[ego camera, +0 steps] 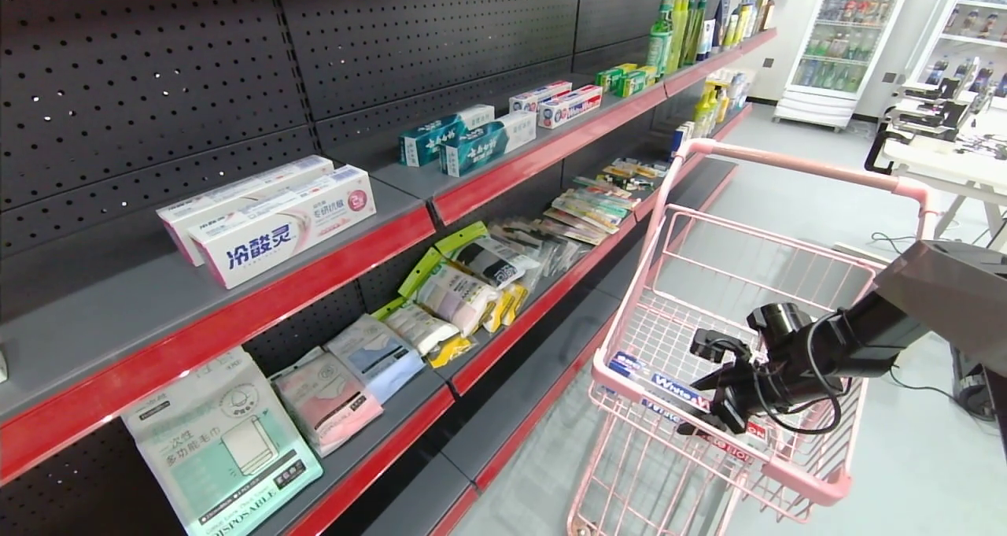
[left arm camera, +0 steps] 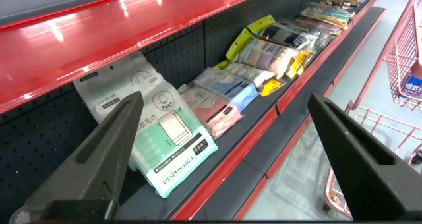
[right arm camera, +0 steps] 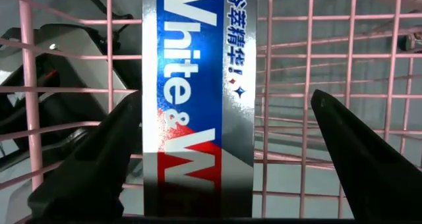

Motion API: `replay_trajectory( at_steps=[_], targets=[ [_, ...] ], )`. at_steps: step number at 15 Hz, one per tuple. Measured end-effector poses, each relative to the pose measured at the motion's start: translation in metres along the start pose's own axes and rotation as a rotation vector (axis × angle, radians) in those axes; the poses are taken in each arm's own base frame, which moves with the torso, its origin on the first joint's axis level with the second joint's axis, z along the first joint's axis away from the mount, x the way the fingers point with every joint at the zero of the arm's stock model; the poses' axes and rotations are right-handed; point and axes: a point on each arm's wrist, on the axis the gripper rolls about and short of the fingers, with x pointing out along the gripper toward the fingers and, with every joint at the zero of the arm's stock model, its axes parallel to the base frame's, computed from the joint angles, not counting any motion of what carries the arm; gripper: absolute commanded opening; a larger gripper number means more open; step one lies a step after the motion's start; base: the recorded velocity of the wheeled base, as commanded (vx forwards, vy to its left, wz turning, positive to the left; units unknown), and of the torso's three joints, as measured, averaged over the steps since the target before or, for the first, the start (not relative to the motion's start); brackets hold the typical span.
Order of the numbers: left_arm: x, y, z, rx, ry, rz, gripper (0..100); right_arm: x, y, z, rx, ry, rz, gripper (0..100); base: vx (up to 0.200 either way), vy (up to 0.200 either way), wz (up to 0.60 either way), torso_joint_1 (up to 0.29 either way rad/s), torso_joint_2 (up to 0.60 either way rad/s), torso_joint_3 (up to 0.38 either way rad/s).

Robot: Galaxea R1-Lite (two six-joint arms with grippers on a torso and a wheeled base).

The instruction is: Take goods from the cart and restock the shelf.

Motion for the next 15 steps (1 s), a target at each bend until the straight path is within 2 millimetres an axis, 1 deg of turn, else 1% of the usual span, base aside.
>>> replay_trajectory(
  at_steps=[6,7,15],
  targets=[
    [0.0,0.0,0.0,0.0,0.0,0.0,100,0.0011,-0.0032,-0.0022,0.006,0.001,-0.005,100,0.0,0.0,0.0,0.0,0.0,0.0],
    [0.0,0.0,0.0,0.0,0.0,0.0,100,0.0017,-0.0027,-0.0021,0.005,0.002,-0.003,0,0.0,0.0,0.0,0.0,0.0,0.0],
    [0.0,0.0,0.0,0.0,0.0,0.0,100,0.0086,0.0037,-0.0012,0.004,0.017,0.013,0,0.0,0.0,0.0,0.0,0.0,0.0]
  ],
)
